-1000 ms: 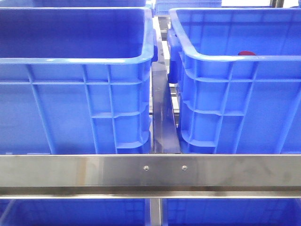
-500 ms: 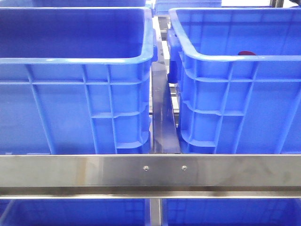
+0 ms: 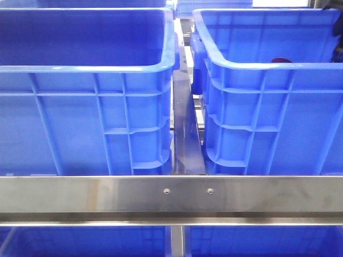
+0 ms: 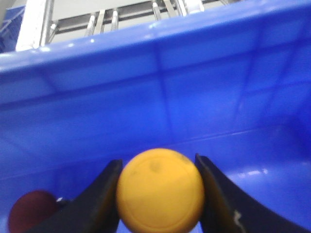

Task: Pick red and yellow buttons and place in box
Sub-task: 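Lower the yellow button into the bin beside the red one and release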

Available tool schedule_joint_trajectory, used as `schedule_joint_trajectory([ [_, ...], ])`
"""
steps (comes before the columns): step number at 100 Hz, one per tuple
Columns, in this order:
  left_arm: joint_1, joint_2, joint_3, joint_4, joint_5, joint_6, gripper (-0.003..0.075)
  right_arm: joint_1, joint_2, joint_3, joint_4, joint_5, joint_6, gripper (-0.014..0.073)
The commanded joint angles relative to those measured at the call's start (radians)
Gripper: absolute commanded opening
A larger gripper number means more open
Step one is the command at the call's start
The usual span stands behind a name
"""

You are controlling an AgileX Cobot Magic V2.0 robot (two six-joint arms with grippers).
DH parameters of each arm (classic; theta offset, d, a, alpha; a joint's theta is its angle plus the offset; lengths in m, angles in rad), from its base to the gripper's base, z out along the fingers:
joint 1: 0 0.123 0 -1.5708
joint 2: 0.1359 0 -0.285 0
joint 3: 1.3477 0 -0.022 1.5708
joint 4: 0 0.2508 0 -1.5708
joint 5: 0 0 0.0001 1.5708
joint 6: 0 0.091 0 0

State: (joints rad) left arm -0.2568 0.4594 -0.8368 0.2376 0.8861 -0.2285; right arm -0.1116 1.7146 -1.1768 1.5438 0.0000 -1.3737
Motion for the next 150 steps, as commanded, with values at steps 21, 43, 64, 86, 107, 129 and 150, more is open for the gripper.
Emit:
schedule_joint_trajectory([
  [21, -0.001, 0.007, -0.026, 0.01, -0.083, -0.002, -0.0019, -0.007, 0.098, -0.14, 0.007, 0.0, -0.014, 0.0162],
  [43, -0.001, 0.007, -0.026, 0.01, -0.083, -0.002, -0.0019, -0.007, 0.156, -0.161, 0.007, 0.0, -0.014, 0.0162],
  [64, -0.001, 0.007, -0.026, 0.01, -0.083, -0.002, -0.0019, -0.007, 0.191, -0.161, 0.007, 0.008, -0.014, 0.0166],
  [86, -0.001, 0.007, -0.026, 0.01, -0.083, -0.002, -0.0019, -0.007, 0.185, -0.161, 0.007, 0.007, -0.014, 0.0365],
  [107, -0.001, 0.007, -0.026, 0.01, -0.083, -0.002, -0.0019, -0.007, 0.138, -0.159, 0.007, 0.007, -0.014, 0.0501],
  [129, -0.001, 0.007, -0.026, 0.01, -0.083, -0.002, -0.0019, -0.007, 0.018, -0.139, 0.007, 0.044, -0.014, 0.0502],
  [150, -0.001, 0.007, -0.026, 0.01, -0.083, -0.002, -0.0019, -0.007, -0.167, -0.012, -0.004, 0.098, -0.014, 0.05],
])
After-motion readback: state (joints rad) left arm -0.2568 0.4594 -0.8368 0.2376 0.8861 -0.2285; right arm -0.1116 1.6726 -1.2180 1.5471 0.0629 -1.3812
